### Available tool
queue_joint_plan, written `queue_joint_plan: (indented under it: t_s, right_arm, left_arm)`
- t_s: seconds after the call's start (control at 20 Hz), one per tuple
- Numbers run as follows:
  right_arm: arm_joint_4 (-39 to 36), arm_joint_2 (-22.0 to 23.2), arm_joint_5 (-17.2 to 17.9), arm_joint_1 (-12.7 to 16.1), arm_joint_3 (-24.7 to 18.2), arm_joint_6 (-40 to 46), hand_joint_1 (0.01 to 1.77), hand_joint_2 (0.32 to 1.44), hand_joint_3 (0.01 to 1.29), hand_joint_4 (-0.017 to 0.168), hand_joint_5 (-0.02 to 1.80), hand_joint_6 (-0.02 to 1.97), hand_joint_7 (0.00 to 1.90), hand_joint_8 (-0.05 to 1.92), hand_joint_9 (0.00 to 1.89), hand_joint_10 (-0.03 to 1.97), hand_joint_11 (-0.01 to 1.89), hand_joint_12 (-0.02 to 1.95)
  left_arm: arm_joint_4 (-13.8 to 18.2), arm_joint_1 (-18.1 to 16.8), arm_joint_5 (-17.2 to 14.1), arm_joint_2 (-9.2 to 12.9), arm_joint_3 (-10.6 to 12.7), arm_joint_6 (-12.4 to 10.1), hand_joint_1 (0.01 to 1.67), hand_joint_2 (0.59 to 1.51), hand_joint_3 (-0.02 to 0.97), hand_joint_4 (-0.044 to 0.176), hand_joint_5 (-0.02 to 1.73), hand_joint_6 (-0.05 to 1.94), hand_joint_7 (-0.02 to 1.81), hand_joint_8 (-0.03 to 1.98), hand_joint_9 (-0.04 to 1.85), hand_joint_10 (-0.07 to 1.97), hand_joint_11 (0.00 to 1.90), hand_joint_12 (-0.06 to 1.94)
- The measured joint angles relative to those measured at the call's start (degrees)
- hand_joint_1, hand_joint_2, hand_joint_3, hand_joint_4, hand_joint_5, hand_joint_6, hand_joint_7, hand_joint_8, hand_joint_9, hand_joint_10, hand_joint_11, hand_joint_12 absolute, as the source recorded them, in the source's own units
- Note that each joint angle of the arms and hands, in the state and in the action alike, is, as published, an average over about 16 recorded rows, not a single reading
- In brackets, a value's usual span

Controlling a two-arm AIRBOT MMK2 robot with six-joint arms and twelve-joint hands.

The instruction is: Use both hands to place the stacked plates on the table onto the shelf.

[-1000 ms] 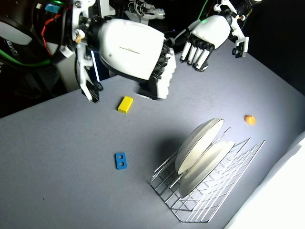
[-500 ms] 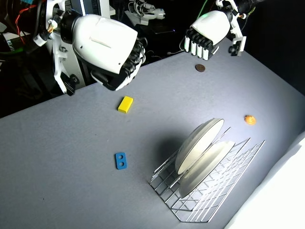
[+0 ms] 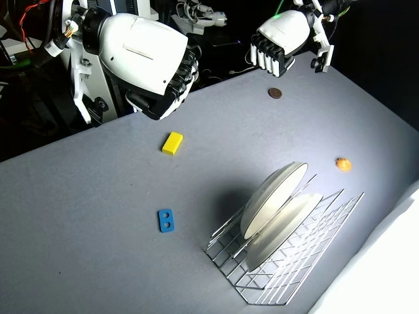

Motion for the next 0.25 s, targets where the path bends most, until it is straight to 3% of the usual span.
queue_joint_plan:
  t_s: [0.25]
  right_arm:
    - [0.0,0.1,-0.4,0.4,-0.1,0.2,0.53,1.37,0.01,0.151,1.64,1.96,1.67,1.91,1.73,1.92,1.85,1.91]
  left_arm:
    - [0.2,0.1,-0.1,0.1,0.0,0.3,0.6,1.398,-0.015,0.1,1.51,1.93,1.7,1.91,1.76,1.92,1.76,1.93]
